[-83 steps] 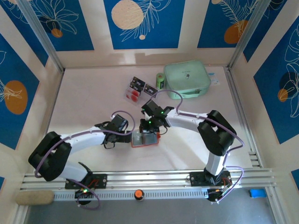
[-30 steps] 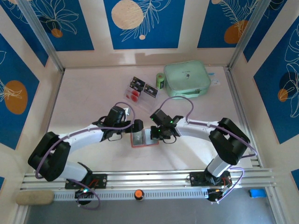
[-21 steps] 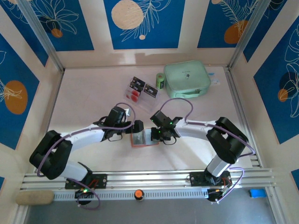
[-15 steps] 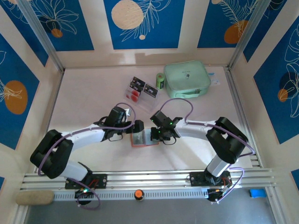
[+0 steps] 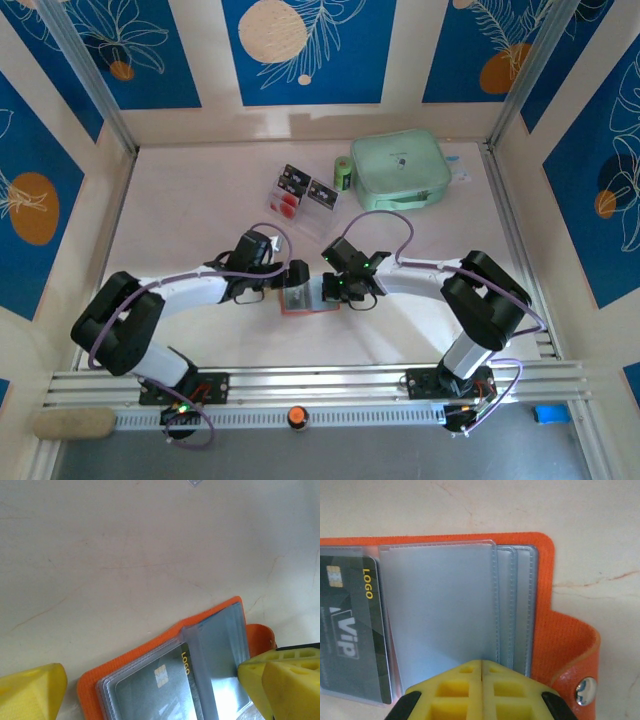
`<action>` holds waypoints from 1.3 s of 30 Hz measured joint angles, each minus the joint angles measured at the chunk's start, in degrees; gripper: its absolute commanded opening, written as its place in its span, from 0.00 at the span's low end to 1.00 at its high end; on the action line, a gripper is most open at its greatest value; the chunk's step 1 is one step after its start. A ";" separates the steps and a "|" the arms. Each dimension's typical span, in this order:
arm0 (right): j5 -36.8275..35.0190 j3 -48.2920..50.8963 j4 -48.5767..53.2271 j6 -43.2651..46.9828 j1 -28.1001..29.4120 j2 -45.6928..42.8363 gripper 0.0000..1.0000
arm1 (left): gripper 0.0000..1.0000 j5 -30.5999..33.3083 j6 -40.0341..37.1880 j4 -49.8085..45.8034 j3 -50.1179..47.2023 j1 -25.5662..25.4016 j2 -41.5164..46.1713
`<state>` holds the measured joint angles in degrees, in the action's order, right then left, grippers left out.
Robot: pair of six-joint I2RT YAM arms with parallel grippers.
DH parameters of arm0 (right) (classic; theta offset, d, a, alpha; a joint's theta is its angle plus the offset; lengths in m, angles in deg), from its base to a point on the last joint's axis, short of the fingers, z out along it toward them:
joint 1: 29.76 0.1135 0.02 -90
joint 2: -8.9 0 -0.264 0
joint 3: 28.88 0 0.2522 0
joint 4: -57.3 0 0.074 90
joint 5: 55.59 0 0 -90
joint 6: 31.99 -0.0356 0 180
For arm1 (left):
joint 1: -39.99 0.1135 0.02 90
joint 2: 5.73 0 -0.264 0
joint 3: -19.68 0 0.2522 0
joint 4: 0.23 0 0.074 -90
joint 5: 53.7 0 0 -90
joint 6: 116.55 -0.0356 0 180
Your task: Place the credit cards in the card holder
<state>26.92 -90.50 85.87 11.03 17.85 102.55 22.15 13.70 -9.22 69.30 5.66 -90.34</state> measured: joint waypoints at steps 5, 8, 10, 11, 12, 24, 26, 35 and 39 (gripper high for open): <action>0.00 0.00 -0.04 -0.02 0.00 0.00 0.00 | 1.00 -1.14 0.44 0.85 -0.02 0.00 -0.70; 0.02 0.00 -0.07 -0.02 0.00 0.00 0.00 | 1.00 -2.01 0.50 0.98 -0.02 0.00 -0.79; 0.02 0.00 -0.07 -0.04 0.00 0.00 0.00 | 1.00 -2.51 0.90 1.27 -0.02 0.00 -0.79; 0.02 0.00 -0.07 -0.04 0.00 0.00 0.00 | 1.00 -2.80 1.14 1.44 -0.02 0.00 -0.79; 0.02 0.00 -0.04 -0.04 0.00 0.00 0.00 | 1.00 -3.10 1.36 1.68 -0.02 0.00 -0.79; -0.31 -1.64 5.27 0.50 -1.09 -3.61 0.06 | 1.00 -5.81 4.33 3.21 0.02 0.00 1.62; -0.74 -1.73 6.10 0.50 -1.86 -5.62 0.08 | 1.00 -5.86 4.52 3.34 0.04 0.00 1.66; -2.64 -1.49 9.18 1.66 -5.55 -9.01 0.44 | 1.00 -6.01 4.96 3.37 0.04 -0.02 2.25; -2.60 -1.64 9.31 2.08 -5.57 -7.69 0.46 | 1.00 -6.03 4.98 3.37 0.04 -0.02 2.60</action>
<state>24.32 -92.14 95.18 13.10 12.28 94.85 16.12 18.69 -5.85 69.35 5.64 -87.74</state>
